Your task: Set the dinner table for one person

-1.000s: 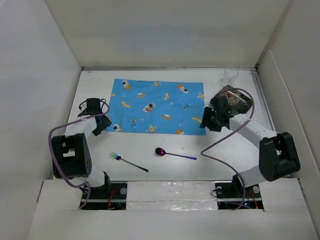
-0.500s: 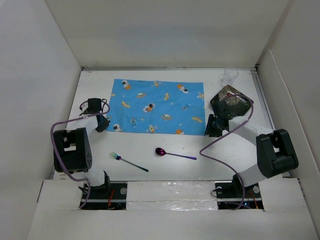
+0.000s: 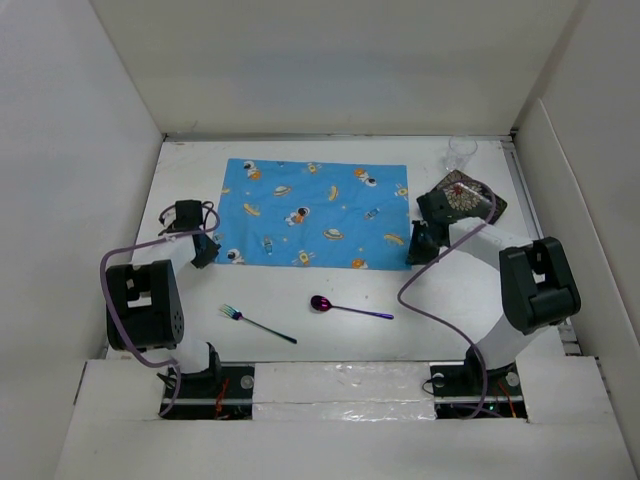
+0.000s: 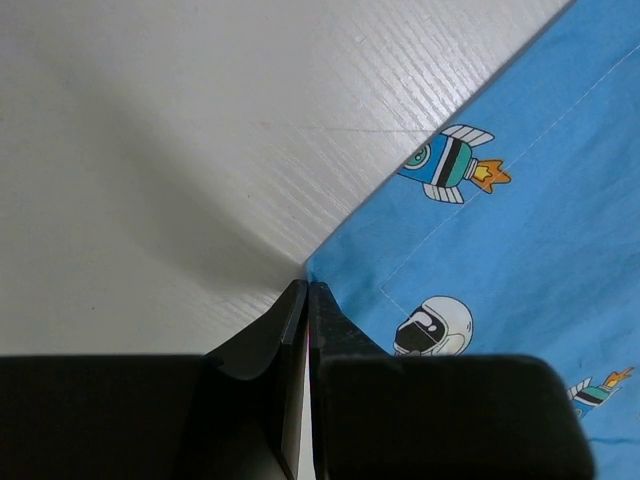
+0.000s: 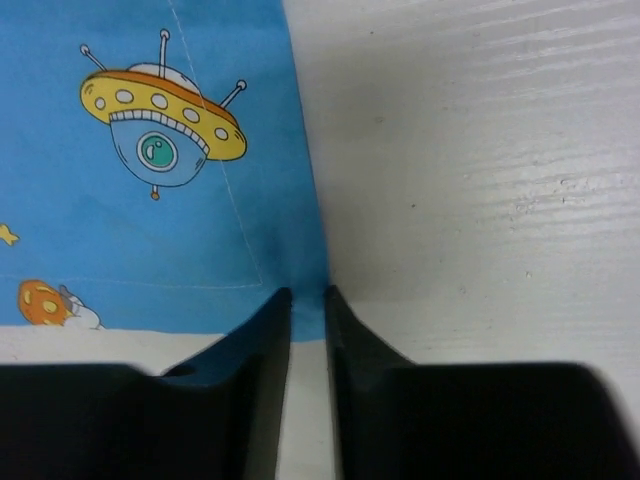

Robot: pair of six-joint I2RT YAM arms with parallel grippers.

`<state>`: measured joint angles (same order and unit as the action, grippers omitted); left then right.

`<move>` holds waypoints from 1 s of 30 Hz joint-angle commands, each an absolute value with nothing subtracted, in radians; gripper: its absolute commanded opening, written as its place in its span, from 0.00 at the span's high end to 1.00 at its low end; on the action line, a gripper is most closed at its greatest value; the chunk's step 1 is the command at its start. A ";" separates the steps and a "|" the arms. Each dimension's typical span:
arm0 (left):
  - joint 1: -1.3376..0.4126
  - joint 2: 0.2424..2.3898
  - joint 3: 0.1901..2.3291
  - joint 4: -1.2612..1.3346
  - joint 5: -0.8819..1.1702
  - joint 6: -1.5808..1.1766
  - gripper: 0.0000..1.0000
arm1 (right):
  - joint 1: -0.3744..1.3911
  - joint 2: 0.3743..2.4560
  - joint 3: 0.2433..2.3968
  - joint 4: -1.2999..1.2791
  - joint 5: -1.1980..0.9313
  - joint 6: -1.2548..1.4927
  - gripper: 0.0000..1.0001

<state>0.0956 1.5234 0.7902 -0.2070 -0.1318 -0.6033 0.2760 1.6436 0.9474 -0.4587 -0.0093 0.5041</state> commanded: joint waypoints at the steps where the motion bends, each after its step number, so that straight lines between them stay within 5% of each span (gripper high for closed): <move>1: 0.095 1.480 0.772 -0.242 -0.129 -0.598 1.00 | 0.250 1.663 0.971 -0.506 -0.046 0.486 0.82; 5: 0.095 1.463 0.769 -0.256 -0.126 -0.595 1.00 | 0.239 1.660 0.962 -0.522 -0.072 0.474 1.00; 30: 0.097 1.169 0.727 -0.502 0.057 -0.644 1.00 | 0.120 1.420 0.828 -0.554 -0.054 0.433 1.00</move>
